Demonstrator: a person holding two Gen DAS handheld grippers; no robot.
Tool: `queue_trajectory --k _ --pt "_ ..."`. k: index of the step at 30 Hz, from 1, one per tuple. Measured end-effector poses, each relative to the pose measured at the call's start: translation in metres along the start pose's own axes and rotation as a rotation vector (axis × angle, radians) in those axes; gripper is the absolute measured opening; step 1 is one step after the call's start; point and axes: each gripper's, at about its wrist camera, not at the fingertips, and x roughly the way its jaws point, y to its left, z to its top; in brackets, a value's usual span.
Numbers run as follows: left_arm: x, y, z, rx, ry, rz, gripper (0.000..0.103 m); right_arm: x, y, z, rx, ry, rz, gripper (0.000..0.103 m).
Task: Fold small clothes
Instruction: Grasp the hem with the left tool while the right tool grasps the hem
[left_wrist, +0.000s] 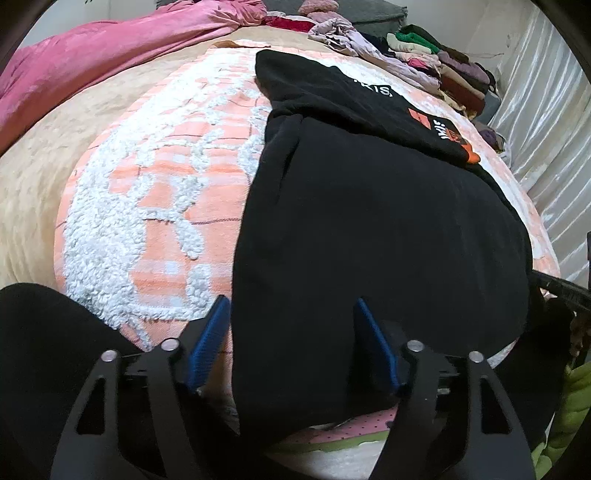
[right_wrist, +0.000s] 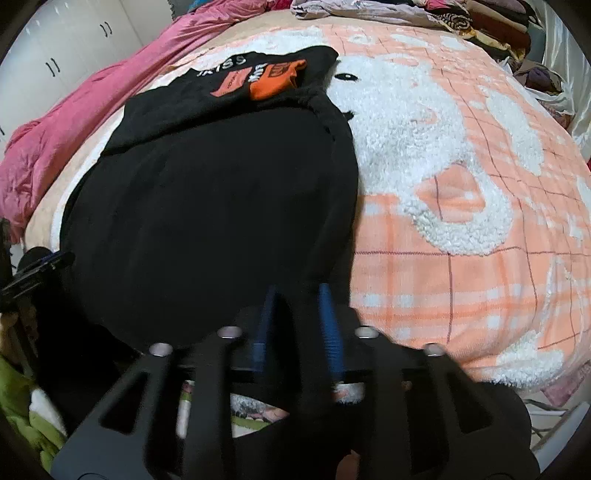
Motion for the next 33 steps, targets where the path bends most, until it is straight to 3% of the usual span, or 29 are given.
queue_trajectory --k 1,4,6,8,10,12,13,16,25,33 --pt "-0.001 0.001 -0.001 -0.004 -0.001 -0.006 0.053 0.001 0.001 -0.001 -0.005 0.008 -0.004 0.027" --pt "-0.002 0.002 -0.002 -0.007 -0.001 -0.015 0.046 0.003 0.002 -0.001 -0.015 0.016 -0.008 0.029" --pt "-0.002 0.002 -0.003 -0.006 -0.001 -0.018 0.046 0.004 0.003 -0.001 -0.026 0.016 -0.009 0.025" --pt "0.0 -0.001 -0.003 0.001 0.001 -0.03 0.057 0.002 0.004 -0.001 -0.035 0.002 -0.001 0.01" --pt "0.001 -0.005 -0.005 0.021 0.001 -0.017 0.057 0.0 0.001 -0.001 -0.023 -0.01 0.024 0.004" --pt "-0.001 -0.009 -0.005 0.04 -0.012 -0.005 0.042 -0.004 -0.004 0.0 -0.004 -0.027 0.068 0.003" --pt "-0.002 -0.009 -0.004 0.037 -0.02 -0.02 0.019 -0.006 -0.005 0.0 0.002 -0.036 0.086 0.002" --pt "-0.013 -0.007 0.0 0.017 -0.059 -0.068 0.013 -0.015 -0.006 0.001 0.004 -0.075 0.146 0.002" --pt "-0.044 0.0 0.041 -0.059 -0.134 -0.237 0.012 -0.044 -0.005 0.029 0.024 -0.237 0.216 0.001" --pt "-0.041 0.01 0.101 -0.099 -0.208 -0.241 0.012 -0.063 -0.006 0.098 0.018 -0.358 0.222 0.001"
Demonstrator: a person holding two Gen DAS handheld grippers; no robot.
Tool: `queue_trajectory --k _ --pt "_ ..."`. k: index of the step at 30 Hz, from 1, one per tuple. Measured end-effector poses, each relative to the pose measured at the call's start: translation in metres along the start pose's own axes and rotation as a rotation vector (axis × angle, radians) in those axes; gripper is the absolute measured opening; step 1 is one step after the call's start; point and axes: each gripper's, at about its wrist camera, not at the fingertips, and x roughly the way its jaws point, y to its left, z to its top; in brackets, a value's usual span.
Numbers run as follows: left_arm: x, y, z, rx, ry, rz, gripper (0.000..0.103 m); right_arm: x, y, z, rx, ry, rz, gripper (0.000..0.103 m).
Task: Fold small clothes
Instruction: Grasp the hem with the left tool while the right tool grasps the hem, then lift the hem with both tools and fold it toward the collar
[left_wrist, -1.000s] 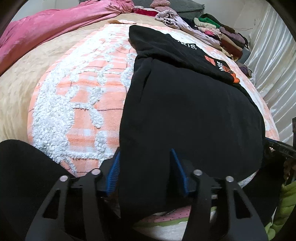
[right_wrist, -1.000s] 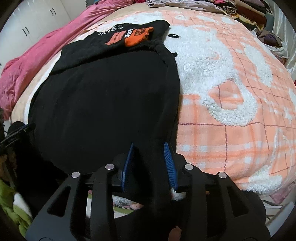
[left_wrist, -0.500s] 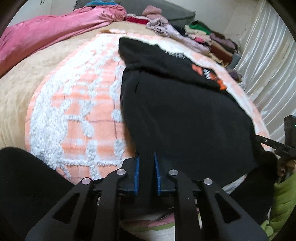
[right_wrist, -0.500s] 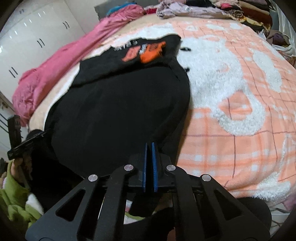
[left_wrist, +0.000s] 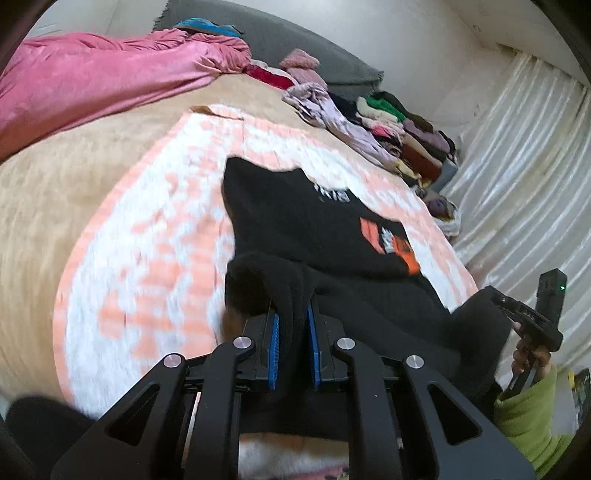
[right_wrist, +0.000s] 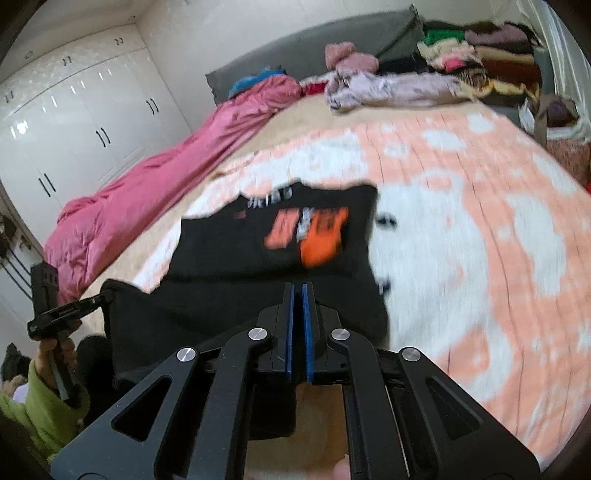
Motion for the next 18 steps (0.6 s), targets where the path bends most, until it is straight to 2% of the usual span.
queue_trajectory --k 5,10,18 --pt "0.025 0.011 0.037 -0.081 -0.024 -0.012 0.012 0.028 -0.004 0.043 0.011 -0.049 -0.025 0.001" --pt "0.049 0.02 0.067 -0.136 -0.03 0.002 0.012 0.064 -0.022 0.07 0.087 -0.04 -0.053 0.001" --pt "0.101 0.041 0.092 -0.209 -0.001 0.056 0.014 0.119 -0.065 0.081 0.159 0.011 -0.195 0.001"
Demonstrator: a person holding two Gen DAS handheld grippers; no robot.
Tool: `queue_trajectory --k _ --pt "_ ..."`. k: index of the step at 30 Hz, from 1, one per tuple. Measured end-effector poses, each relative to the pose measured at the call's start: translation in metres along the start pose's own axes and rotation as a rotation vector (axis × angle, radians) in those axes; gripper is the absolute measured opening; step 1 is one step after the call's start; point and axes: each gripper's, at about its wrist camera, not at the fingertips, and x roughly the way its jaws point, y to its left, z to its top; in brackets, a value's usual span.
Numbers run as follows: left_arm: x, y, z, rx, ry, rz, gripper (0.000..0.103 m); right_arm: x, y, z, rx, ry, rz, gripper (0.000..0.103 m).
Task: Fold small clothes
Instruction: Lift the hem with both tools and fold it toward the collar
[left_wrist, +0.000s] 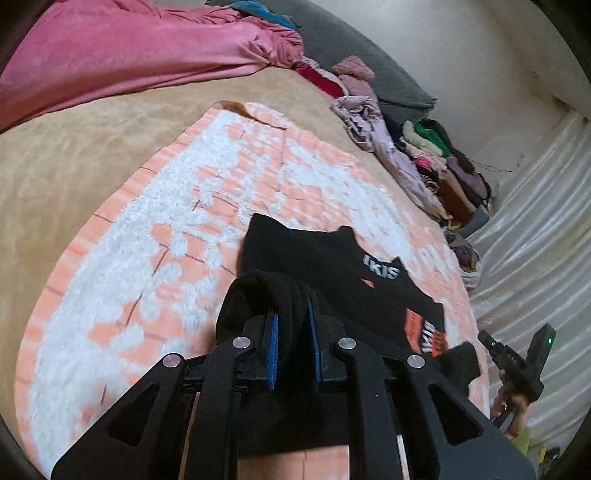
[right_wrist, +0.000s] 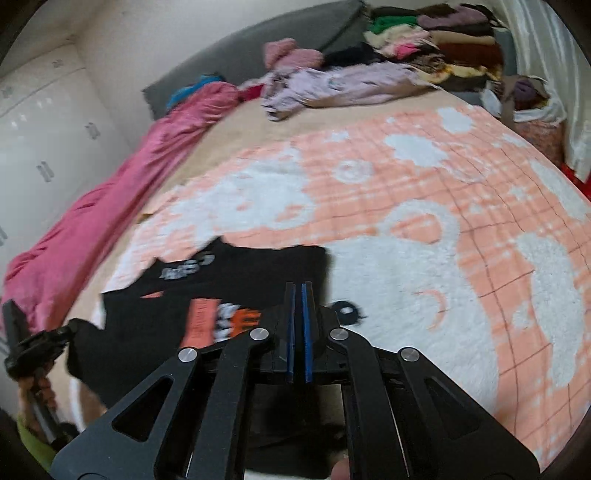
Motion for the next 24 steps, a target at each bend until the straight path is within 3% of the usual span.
queue_trajectory --k 5,7,9,10,11,14,20,24 --pt "0.012 0.01 -0.003 0.002 -0.001 -0.021 0.018 0.007 -0.026 -0.011 0.06 0.021 0.005 0.007" --pt "0.009 0.012 -0.006 0.003 0.001 -0.032 0.021 -0.004 -0.027 -0.014 0.069 0.017 0.05 0.023" --pt "-0.003 0.009 -0.01 0.029 -0.02 -0.034 0.037 -0.015 -0.027 -0.017 0.081 -0.002 0.088 0.03" --pt "-0.008 0.007 -0.011 0.044 -0.033 -0.025 0.053 -0.021 -0.026 -0.019 0.09 -0.003 0.125 0.032" --pt "-0.017 0.005 -0.013 0.066 -0.05 -0.013 0.057 -0.023 -0.024 -0.019 0.091 0.004 0.149 0.034" --pt "-0.034 -0.002 -0.016 0.113 -0.036 -0.036 0.06 -0.027 -0.015 -0.023 0.053 0.035 0.184 0.042" --pt "-0.045 -0.004 -0.039 0.21 0.001 0.022 0.061 -0.015 -0.008 -0.039 0.031 0.119 0.18 0.042" --pt "-0.036 0.009 -0.052 0.195 0.056 0.043 0.061 -0.015 -0.006 -0.049 0.021 0.137 0.185 0.042"
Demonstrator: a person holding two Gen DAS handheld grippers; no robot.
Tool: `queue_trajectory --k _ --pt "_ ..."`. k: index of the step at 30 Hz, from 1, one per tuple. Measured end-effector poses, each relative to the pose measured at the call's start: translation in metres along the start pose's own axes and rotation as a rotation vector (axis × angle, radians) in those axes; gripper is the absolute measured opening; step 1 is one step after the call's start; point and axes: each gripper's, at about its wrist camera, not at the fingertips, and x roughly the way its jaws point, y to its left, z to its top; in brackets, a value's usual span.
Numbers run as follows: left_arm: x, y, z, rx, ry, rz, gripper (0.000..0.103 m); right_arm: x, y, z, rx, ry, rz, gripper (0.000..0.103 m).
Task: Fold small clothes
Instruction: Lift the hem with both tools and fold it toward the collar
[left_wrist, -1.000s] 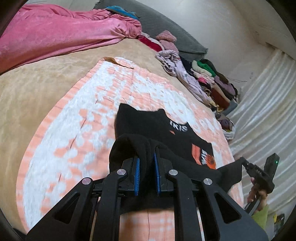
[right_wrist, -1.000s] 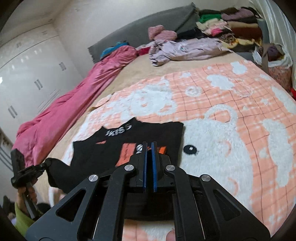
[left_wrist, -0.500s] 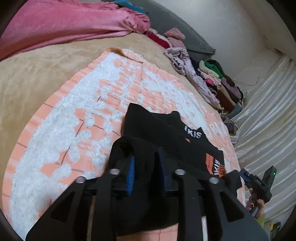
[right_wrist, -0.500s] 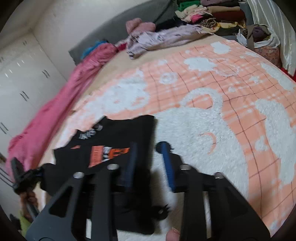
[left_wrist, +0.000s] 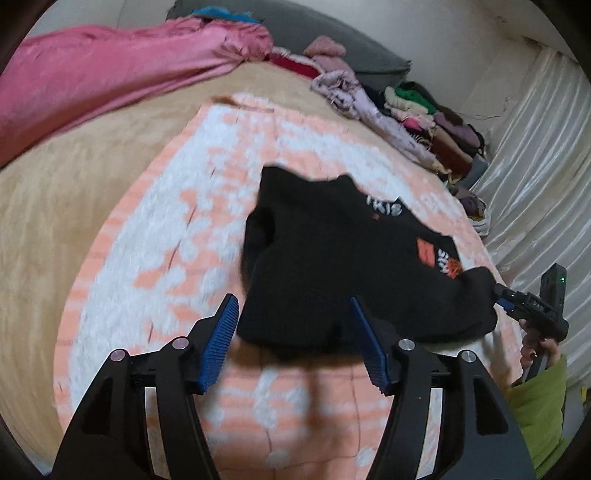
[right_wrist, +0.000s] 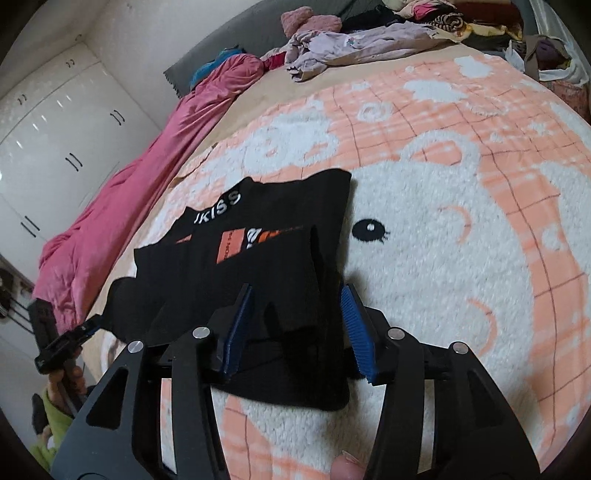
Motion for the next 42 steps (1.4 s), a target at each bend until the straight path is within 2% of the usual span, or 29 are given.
queue_trajectory --k 4,6,8,9,11,12,13,14,16,17,19,26,30,37,42 --pt "0.01 0.003 -0.003 0.001 0.027 0.017 0.061 -0.001 0.002 -0.004 -0.005 0.0 0.003 0.042" --pt "0.014 0.007 -0.005 -0.023 0.033 0.003 0.061 0.0 0.003 -0.004 -0.011 0.002 0.0 0.042" --pt "0.017 0.011 -0.005 -0.05 0.032 -0.006 0.077 0.002 0.003 -0.004 -0.015 0.008 -0.002 0.042" --pt "0.018 0.013 -0.005 -0.059 0.029 -0.008 0.077 0.003 0.002 -0.004 -0.016 0.012 -0.004 0.042" --pt "0.018 0.014 -0.005 -0.065 0.025 -0.012 0.071 0.005 0.001 -0.005 -0.017 0.02 -0.007 0.041" --pt "0.016 0.014 -0.004 -0.064 0.015 -0.014 0.065 0.006 0.001 -0.005 -0.016 0.021 -0.01 0.037" --pt "0.014 0.012 -0.004 -0.059 0.008 -0.016 0.049 0.006 0.001 -0.005 -0.017 0.024 -0.01 0.03" --pt "0.01 0.009 -0.003 -0.048 -0.006 -0.014 0.037 0.007 0.001 -0.004 -0.02 0.025 -0.006 0.025" --pt "0.005 0.002 -0.001 -0.005 -0.024 0.006 0.03 0.006 0.002 -0.004 -0.026 0.022 -0.007 0.02" --pt "0.004 0.0 -0.001 0.004 -0.027 0.008 0.022 0.006 0.003 -0.004 -0.034 0.021 -0.007 0.014" --pt "0.002 -0.003 0.0 0.015 -0.033 0.001 0.011 0.005 0.004 -0.003 -0.044 0.015 -0.01 0.011" --pt "-0.01 -0.011 0.012 0.004 -0.076 -0.067 0.01 -0.005 0.004 0.001 -0.033 -0.024 0.027 0.009" --pt "-0.011 -0.014 0.022 -0.013 -0.087 -0.084 0.01 -0.006 0.001 0.003 -0.026 -0.034 0.011 0.008" --pt "-0.002 0.002 0.033 -0.135 -0.069 -0.145 0.01 -0.01 -0.002 0.005 -0.008 -0.051 0.045 0.006" --pt "0.006 0.008 0.044 -0.182 -0.058 -0.16 0.01 -0.014 -0.001 0.015 0.03 -0.091 0.117 0.006"
